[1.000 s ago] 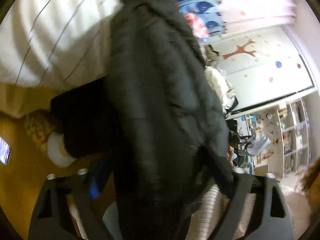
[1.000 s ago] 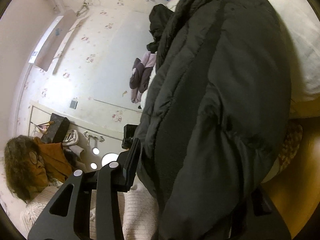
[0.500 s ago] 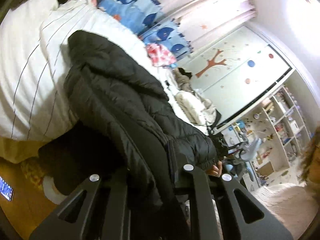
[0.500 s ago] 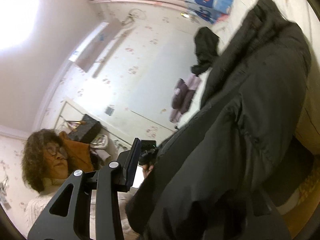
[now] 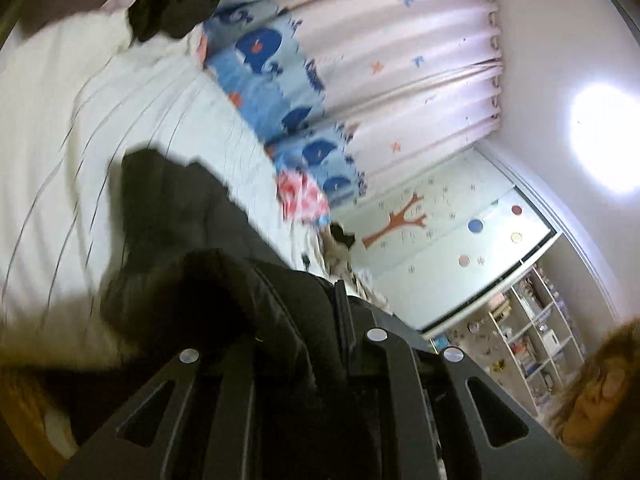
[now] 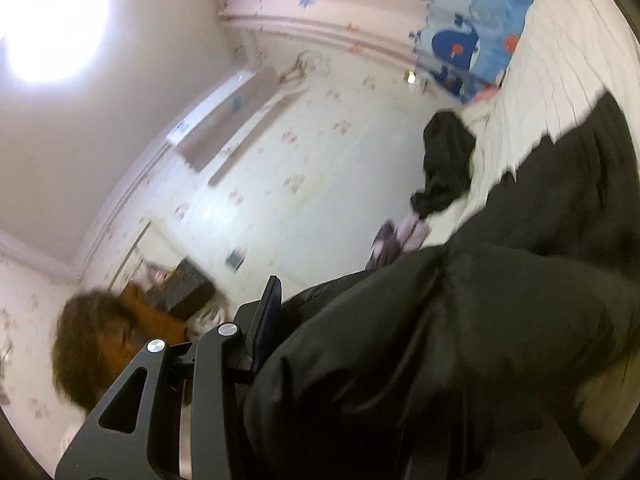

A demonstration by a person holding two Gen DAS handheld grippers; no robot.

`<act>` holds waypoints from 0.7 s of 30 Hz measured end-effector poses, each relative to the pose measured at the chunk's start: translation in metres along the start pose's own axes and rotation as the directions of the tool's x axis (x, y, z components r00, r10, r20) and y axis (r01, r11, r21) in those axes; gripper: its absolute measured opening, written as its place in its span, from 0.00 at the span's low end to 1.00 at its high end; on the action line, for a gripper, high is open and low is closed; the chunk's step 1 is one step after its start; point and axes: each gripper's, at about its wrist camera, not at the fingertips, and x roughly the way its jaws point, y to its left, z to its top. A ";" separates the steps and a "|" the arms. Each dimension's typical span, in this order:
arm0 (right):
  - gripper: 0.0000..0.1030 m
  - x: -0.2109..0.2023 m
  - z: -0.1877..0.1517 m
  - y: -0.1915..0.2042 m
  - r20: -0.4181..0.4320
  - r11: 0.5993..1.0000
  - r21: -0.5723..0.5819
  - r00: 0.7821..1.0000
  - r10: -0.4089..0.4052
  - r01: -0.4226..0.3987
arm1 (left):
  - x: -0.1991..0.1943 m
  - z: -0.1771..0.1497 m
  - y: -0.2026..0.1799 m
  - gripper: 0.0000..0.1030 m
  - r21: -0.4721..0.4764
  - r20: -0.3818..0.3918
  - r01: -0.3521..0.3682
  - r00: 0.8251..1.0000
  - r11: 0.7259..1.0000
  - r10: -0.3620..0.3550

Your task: Fold large clothes

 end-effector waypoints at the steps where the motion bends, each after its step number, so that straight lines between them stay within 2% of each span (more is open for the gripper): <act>1: 0.40 0.009 0.019 -0.005 0.009 1.000 -0.003 1.000 -0.003 0.003 | 0.011 0.016 0.001 0.13 -0.002 0.021 -0.012 1.000 1.000 0.012; 6: 0.40 0.051 0.105 -0.050 0.070 0.992 0.045 0.990 -0.124 0.121 | 0.068 0.092 0.033 0.13 -0.069 0.093 -0.093 0.991 0.993 0.099; 10: 0.40 0.074 0.156 -0.110 0.117 0.963 0.133 0.961 -0.250 0.234 | 0.136 0.147 0.076 0.13 -0.130 0.108 -0.204 0.970 0.970 0.219; 12: 0.40 0.082 0.175 -0.151 0.124 0.928 0.188 0.930 -0.346 0.321 | 0.161 0.162 0.100 0.13 -0.145 0.102 -0.278 0.950 0.950 0.294; 14: 0.40 0.086 0.185 -0.192 0.107 0.888 0.243 0.899 -0.425 0.391 | 0.191 0.170 0.133 0.13 -0.186 0.069 -0.373 0.918 0.909 0.391; 15: 0.40 0.086 0.186 -0.221 0.086 0.843 0.289 0.865 -0.495 0.454 | 0.204 0.170 0.151 0.13 -0.189 0.045 -0.425 0.897 0.885 0.440; 16: 0.40 0.083 0.183 -0.243 0.072 0.816 0.330 0.849 -0.523 0.475 | 0.214 0.166 0.170 0.13 -0.199 0.020 -0.471 0.875 0.859 0.484; 18: 0.40 0.075 0.170 -0.288 0.070 0.809 0.421 0.875 -0.480 0.410 | 0.228 0.156 0.198 0.13 -0.222 -0.028 -0.491 0.867 0.842 0.498; 20: 0.42 0.068 0.156 -0.303 0.136 0.853 0.433 0.915 -0.380 0.290 | 0.232 0.144 0.212 0.15 -0.218 -0.053 -0.503 0.862 0.836 0.504; 21: 0.44 0.066 0.155 -0.302 0.142 0.866 0.417 0.922 -0.360 0.274 | 0.232 0.141 0.214 0.15 -0.209 -0.063 -0.503 0.863 0.839 0.502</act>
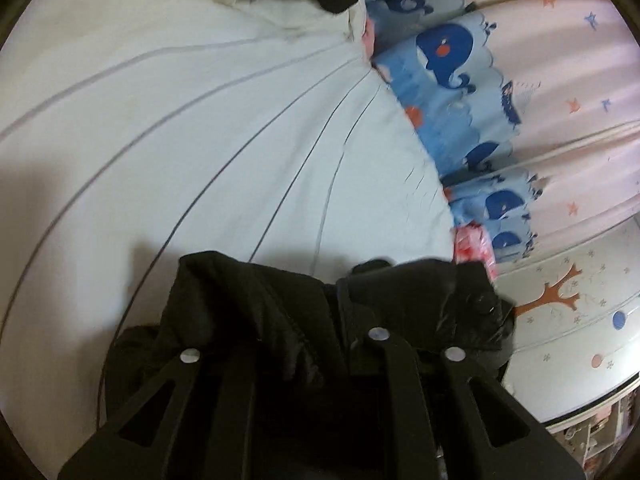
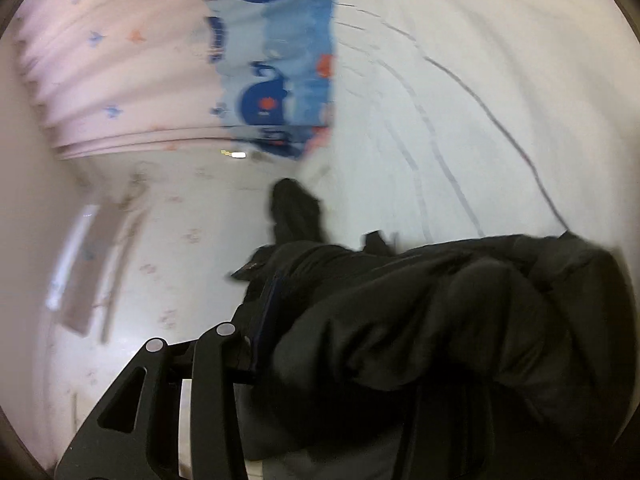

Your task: Fold large clothes

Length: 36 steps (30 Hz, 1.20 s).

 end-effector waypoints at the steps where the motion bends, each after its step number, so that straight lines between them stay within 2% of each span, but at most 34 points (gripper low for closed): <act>1: 0.51 -0.003 -0.002 0.001 -0.013 1.000 -0.016 1.000 0.025 -0.025 | -0.001 -0.002 0.001 0.15 0.015 -0.014 -0.002 1.000 1.000 0.003; 3: 0.61 -0.011 -0.005 0.002 -0.026 0.999 -0.014 0.998 0.050 -0.050 | -0.008 -0.005 0.001 0.16 0.045 -0.050 -0.020 0.998 0.999 0.022; 4: 0.70 -0.018 -0.006 0.004 -0.025 0.999 -0.008 0.998 0.054 -0.054 | -0.013 -0.006 0.000 0.17 0.054 -0.069 -0.030 0.997 0.998 0.034; 6: 0.80 -0.033 -0.007 0.013 -0.012 0.999 0.004 0.999 0.042 -0.042 | -0.026 -0.006 -0.002 0.26 0.046 -0.107 -0.047 0.993 0.998 0.052; 7: 0.88 -0.040 -0.006 0.019 -0.005 1.000 0.004 0.999 0.031 -0.031 | -0.038 -0.005 -0.002 0.29 0.024 -0.115 -0.049 0.992 0.999 0.051; 8: 0.93 -0.049 -0.008 0.029 0.003 1.000 -0.007 1.000 0.010 -0.010 | -0.047 -0.004 -0.001 0.36 0.005 -0.109 -0.047 0.993 0.999 0.047; 9: 0.93 -0.056 -0.010 0.043 0.014 0.999 -0.043 1.000 -0.028 0.028 | -0.060 -0.002 -0.003 0.49 -0.012 -0.095 -0.037 0.995 0.999 0.035; 10: 0.93 -0.061 -0.013 0.061 0.021 0.993 -0.099 0.998 -0.065 0.067 | -0.075 0.000 -0.004 0.58 -0.028 -0.069 -0.016 0.997 0.999 0.014; 11: 0.93 -0.064 -0.017 0.082 0.023 0.981 -0.164 0.995 -0.102 0.104 | -0.096 0.004 -0.005 0.76 -0.051 -0.016 0.003 1.000 0.999 -0.004; 12: 0.93 -0.069 -0.022 0.103 0.024 0.965 -0.224 0.991 -0.135 0.137 | -0.115 0.007 -0.004 0.85 -0.076 0.040 0.020 0.999 0.997 -0.017; 13: 0.93 -0.068 -0.025 0.119 0.026 0.952 -0.262 0.987 -0.158 0.159 | -0.136 0.013 -0.003 0.87 -0.114 0.103 0.058 0.994 0.992 -0.046; 14: 0.93 -0.060 -0.027 0.141 0.036 0.919 -0.332 0.976 -0.213 0.212 | -0.146 0.017 -0.005 0.88 -0.135 0.137 0.069 0.989 0.988 -0.051; 15: 0.93 -0.051 -0.029 0.157 0.045 0.890 -0.381 0.966 -0.255 0.253 | -0.154 0.021 -0.011 0.88 -0.136 0.172 0.060 0.984 0.989 -0.036; 16: 0.93 -0.038 -0.030 0.171 0.052 0.857 -0.424 0.952 -0.302 0.294 | -0.159 0.026 -0.028 0.88 -0.094 0.210 0.025 0.978 0.995 -0.005; 18: 0.93 -0.003 -0.030 0.188 0.075 0.780 -0.478 0.904 -0.421 0.404 | -0.146 0.032 -0.068 0.88 0.004 0.215 -0.019 0.976 1.000 0.018; 19: 0.93 0.013 -0.031 0.193 0.095 0.731 -0.503 0.870 -0.483 0.461 | -0.130 0.034 -0.093 0.88 0.070 0.196 -0.032 0.980 0.997 0.017; 20: 0.93 0.041 -0.027 0.196 0.127 0.653 -0.541 0.819 -0.560 0.530 | -0.113 0.035 -0.116 0.89 0.134 0.181 -0.046 0.983 0.990 0.021; 21: 0.93 0.063 -0.025 0.195 0.145 0.593 -0.569 0.779 -0.610 0.570 | -0.099 0.037 -0.131 0.90 0.184 0.173 -0.063 0.985 0.981 0.031; 22: 0.93 0.081 -0.024 0.189 0.158 0.549 -0.586 0.749 -0.643 0.595 | -0.071 0.035 -0.157 0.90 0.269 0.161 -0.099 0.985 0.958 0.057; 23: 0.93 0.103 -0.022 0.177 0.180 0.474 -0.609 0.693 -0.698 0.636 | -0.051 0.035 -0.169 0.90 0.321 0.151 -0.129 0.985 0.938 0.083; 24: 0.93 0.118 -0.023 0.163 0.195 0.420 -0.619 0.648 -0.736 0.664 | -0.031 0.032 -0.176 0.90 0.357 0.136 -0.150 0.985 0.922 0.108; 25: 0.93 0.131 -0.026 0.138 0.218 0.332 -0.624 0.566 -0.795 0.707 | -0.006 0.027 -0.175 0.90 0.377 0.103 -0.162 0.986 0.912 0.133; 26: 0.93 0.137 -0.035 0.105 0.230 0.239 -0.628 0.471 -0.852 0.740 | 0.026 0.019 -0.161 0.89 0.370 0.050 -0.184 0.983 0.910 0.178; 27: 0.93 0.135 -0.044 0.076 0.216 0.208 -0.633 0.428 -0.878 0.746 | 0.040 0.013 -0.145 0.89 0.357 0.020 -0.204 0.977 0.912 0.211; 28: 0.93 0.124 -0.052 0.055 0.182 0.250 -0.620 0.446 -0.876 0.744 | 0.058 0.004 -0.125 0.89 0.332 -0.021 -0.213 0.972 0.919 0.232; 29: 0.93 0.096 -0.057 0.046 0.163 0.380 -0.559 0.547 -0.821 0.737 | 0.070 -0.004 -0.100 0.89 0.284 -0.065 -0.148 0.983 0.947 0.173; 30: 0.93 0.085 -0.057 0.044 0.165 0.428 -0.537 0.588 -0.792 0.727 | 0.066 -0.007 -0.086 0.86 0.263 -0.033 -0.102 0.993 0.959 0.114; 31: 0.93 0.072 -0.057 0.040 0.158 0.456 -0.533 0.614 -0.774 0.712 | 0.063 -0.009 -0.079 0.84 0.254 -0.015 -0.101 0.994 0.962 0.108; 32: 0.93 0.069 -0.056 0.038 0.144 0.465 -0.535 0.619 -0.772 0.705 | 0.064 -0.009 -0.076 0.83 0.252 -0.022 -0.115 0.992 0.961 0.124; 33: 0.93 0.073 -0.055 0.038 0.120 0.446 -0.547 0.593 -0.796 0.708 | 0.068 -0.009 -0.080 0.82 0.271 -0.035 -0.160 0.984 0.949 0.176; 35: 0.93 0.082 -0.056 0.047 0.115 0.372 -0.574 0.522 -0.845 0.729 | 0.061 -0.009 -0.092 0.82 0.303 -0.032 -0.267 0.957 0.915 0.289; 36: 0.93 0.080 -0.058 0.061 0.148 0.343 -0.571 0.505 -0.850 0.746 | 0.051 -0.009 -0.100 0.82 0.299 -0.014 -0.302 0.947 0.905 0.321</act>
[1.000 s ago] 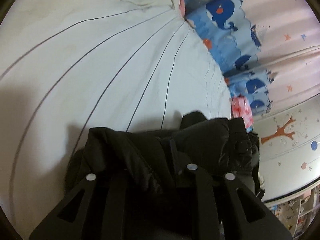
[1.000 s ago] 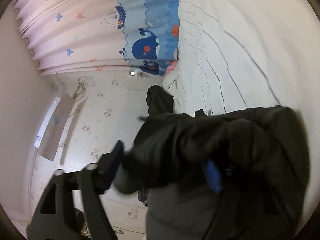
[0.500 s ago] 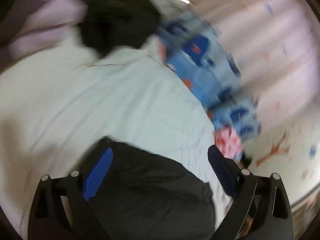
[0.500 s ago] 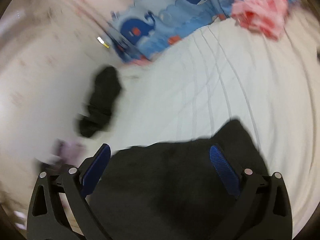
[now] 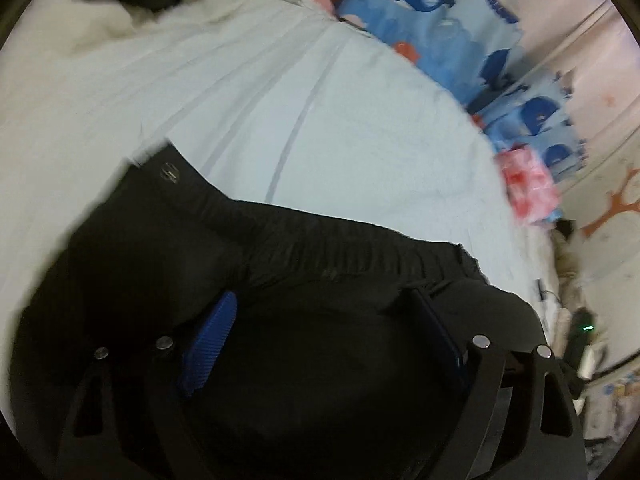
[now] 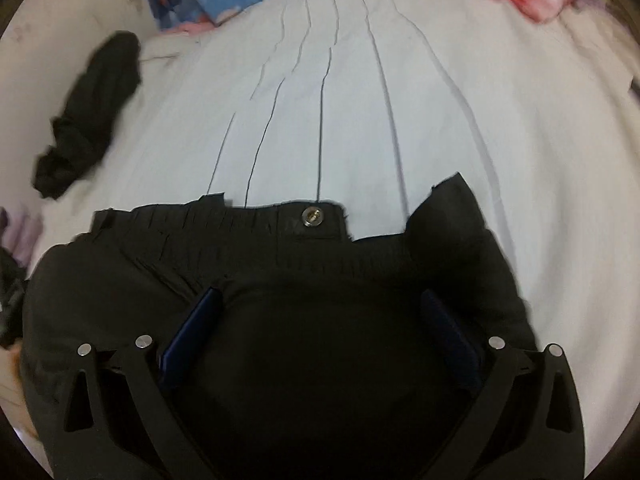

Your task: Fold large clothes

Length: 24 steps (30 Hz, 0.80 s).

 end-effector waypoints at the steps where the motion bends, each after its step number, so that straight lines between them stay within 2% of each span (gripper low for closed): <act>1: 0.93 -0.010 0.002 0.002 0.033 1.000 -0.002 0.999 0.015 -0.015 | -0.014 0.003 -0.003 0.82 0.002 0.038 0.003 0.999 1.000 -0.003; 2: 0.93 -0.025 0.002 0.005 0.080 0.999 -0.013 0.996 0.034 -0.033 | -0.026 0.004 -0.007 0.83 0.020 0.080 0.000 0.997 1.000 -0.002; 4: 0.93 -0.046 0.001 0.013 0.175 0.996 -0.071 0.984 -0.032 0.045 | -0.038 0.008 -0.017 0.90 0.070 0.149 -0.043 0.988 0.997 0.033; 5: 0.93 -0.045 0.001 0.014 0.185 0.993 -0.084 0.981 -0.063 0.079 | -0.031 0.009 -0.018 0.91 0.095 0.161 -0.088 0.984 0.992 0.072; 6: 0.93 -0.033 -0.002 0.012 0.166 0.988 -0.092 0.980 -0.109 0.125 | -0.021 0.007 -0.012 0.91 0.100 0.142 -0.107 0.986 0.989 0.092; 7: 0.94 -0.013 -0.009 0.006 0.118 0.980 -0.100 0.980 -0.159 0.171 | -0.008 0.008 -0.006 0.91 0.090 0.107 -0.111 0.989 0.990 0.101; 8: 0.94 -0.001 -0.016 -0.008 0.095 0.994 -0.059 0.992 -0.088 0.094 | 0.006 0.008 0.008 0.91 0.032 0.058 -0.040 0.998 0.999 0.038; 9: 0.94 0.001 -0.014 -0.015 0.126 0.998 -0.006 0.990 -0.055 0.057 | 0.009 0.008 0.019 0.91 -0.017 0.074 0.007 0.997 1.000 -0.005; 11: 0.94 -0.004 -0.015 -0.031 0.183 0.999 0.047 0.983 -0.030 0.022 | 0.016 0.010 0.025 0.92 -0.020 0.088 0.028 0.996 0.999 -0.026; 13: 0.94 -0.003 -0.017 -0.032 0.193 0.998 0.052 0.981 -0.032 0.023 | 0.026 0.011 0.021 0.93 0.002 0.077 0.001 0.997 1.000 -0.001; 16: 0.94 -0.005 -0.015 -0.032 0.120 0.999 0.030 0.992 -0.036 0.032 | 0.024 0.012 0.019 0.93 0.018 0.030 -0.017 0.999 1.000 0.017; 18: 0.93 -0.010 0.002 -0.026 0.051 0.998 0.026 0.997 -0.050 0.049 | -0.007 0.008 0.023 0.92 0.009 0.015 -0.005 1.000 1.000 0.005; 19: 0.94 -0.021 0.001 -0.030 0.064 0.999 0.045 0.997 -0.033 0.030 | -0.028 0.004 0.022 0.92 0.012 0.027 0.023 0.999 1.000 -0.024; 20: 0.94 -0.047 -0.007 -0.026 0.106 0.998 0.047 0.994 0.034 -0.039 | -0.049 -0.003 0.022 0.92 0.026 0.043 0.045 0.998 0.999 -0.046; 21: 0.94 -0.061 -0.012 -0.024 0.130 0.997 0.026 0.989 0.070 -0.074 | -0.067 -0.011 0.025 0.92 0.038 0.058 0.054 0.997 0.998 -0.056; 24: 0.94 -0.119 -0.057 -0.001 0.179 0.986 -0.107 0.973 0.143 -0.125 | -0.143 -0.049 0.045 0.93 0.043 0.105 0.071 0.992 0.997 -0.075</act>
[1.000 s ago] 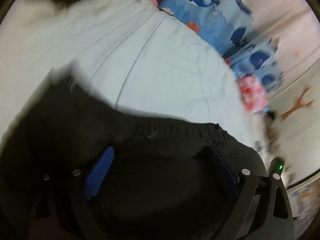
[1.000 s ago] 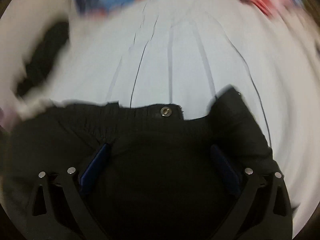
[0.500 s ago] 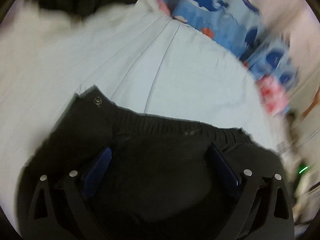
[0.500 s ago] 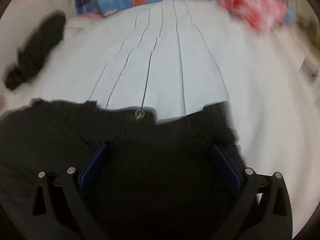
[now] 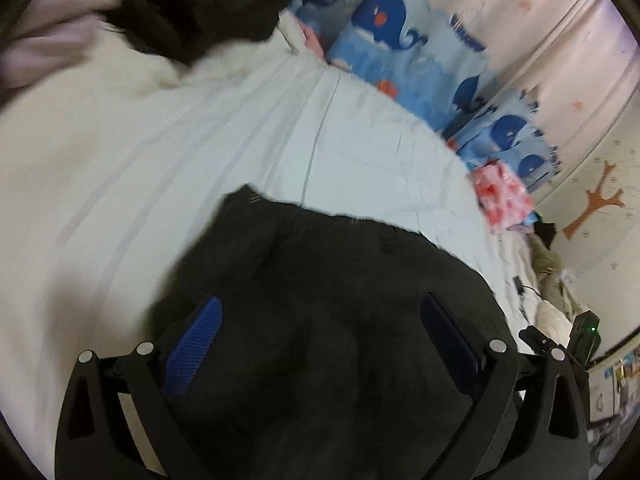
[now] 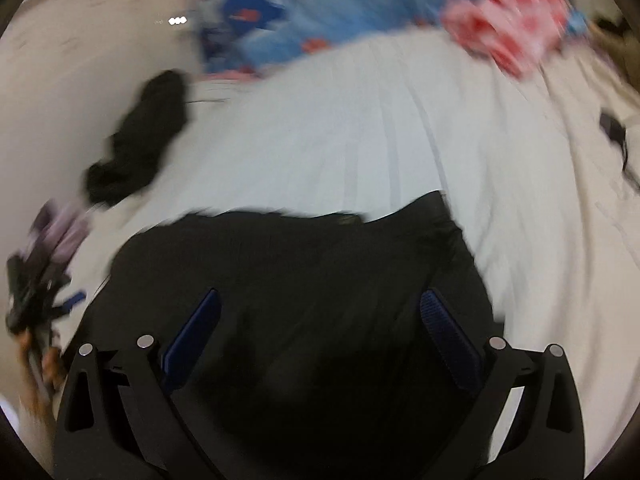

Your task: Fold large clothes

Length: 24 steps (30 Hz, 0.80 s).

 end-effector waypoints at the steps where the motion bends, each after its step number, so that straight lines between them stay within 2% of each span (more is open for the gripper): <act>1: 0.94 -0.019 -0.017 0.012 0.004 0.999 -0.049 1.000 0.016 -0.015 | -0.019 -0.013 0.010 0.93 -0.024 0.002 -0.001 1.000 1.000 0.001; 4: 0.94 -0.054 -0.065 0.048 -0.012 0.980 -0.197 1.000 0.022 -0.024 | -0.051 -0.054 0.044 0.93 -0.157 -0.028 0.029 0.999 0.987 -0.034; 7: 0.94 -0.061 -0.110 0.107 -0.068 0.915 -0.399 0.997 0.027 -0.052 | -0.056 -0.097 0.078 0.93 -0.328 -0.077 0.070 0.992 0.942 -0.101; 8: 0.93 -0.060 -0.126 0.135 -0.087 0.862 -0.504 0.996 0.007 -0.050 | -0.054 -0.112 0.087 0.93 -0.381 -0.091 0.086 0.987 0.921 -0.129; 9: 0.93 -0.058 -0.136 0.153 -0.091 0.822 -0.568 0.996 -0.009 -0.044 | -0.052 -0.121 0.087 0.93 -0.400 -0.094 0.097 0.985 0.911 -0.146; 11: 0.93 -0.046 -0.158 0.199 -0.092 0.701 -0.712 0.994 -0.053 -0.028 | -0.050 -0.136 0.081 0.93 -0.421 -0.081 0.136 0.979 0.897 -0.187; 14: 0.93 -0.019 -0.179 0.238 -0.068 0.549 -0.836 0.991 -0.116 0.007 | -0.049 -0.148 0.067 0.93 -0.456 -0.058 0.202 0.965 0.867 -0.256; 15: 0.93 -0.001 -0.190 0.255 -0.032 0.465 -0.884 0.984 -0.175 0.054 | -0.048 -0.151 0.064 0.93 -0.477 -0.054 0.236 0.954 0.847 -0.296; 16: 0.93 0.014 -0.192 0.260 0.005 0.416 -0.904 0.975 -0.222 0.099 | -0.047 -0.155 0.060 0.93 -0.494 -0.053 0.258 0.944 0.830 -0.325; 17: 0.93 0.028 -0.190 0.263 0.037 0.393 -0.908 0.965 -0.259 0.141 | -0.046 -0.158 0.058 0.93 -0.501 -0.056 0.266 0.940 0.824 -0.337; 18: 0.93 0.035 -0.182 0.262 0.037 0.423 -0.894 0.965 -0.260 0.148 | -0.046 -0.162 0.056 0.93 -0.503 -0.060 0.268 0.938 0.822 -0.342; 19: 0.93 0.036 -0.168 0.260 0.011 0.506 -0.852 0.972 -0.236 0.132 | -0.046 -0.164 0.056 0.93 -0.506 -0.064 0.266 0.937 0.821 -0.343; 21: 0.93 0.029 -0.134 0.244 -0.040 0.703 -0.707 0.988 -0.148 0.076 | -0.040 -0.166 0.055 0.93 -0.527 -0.074 0.266 0.932 0.807 -0.355; 23: 0.94 0.020 -0.114 0.226 -0.058 0.808 -0.588 0.995 -0.075 0.026 | -0.034 -0.165 0.052 0.93 -0.541 -0.083 0.270 0.925 0.796 -0.370; 24: 0.94 0.018 -0.110 0.221 -0.068 0.832 -0.555 0.996 -0.055 0.008 | -0.029 -0.163 0.047 0.93 -0.542 -0.085 0.278 0.921 0.793 -0.381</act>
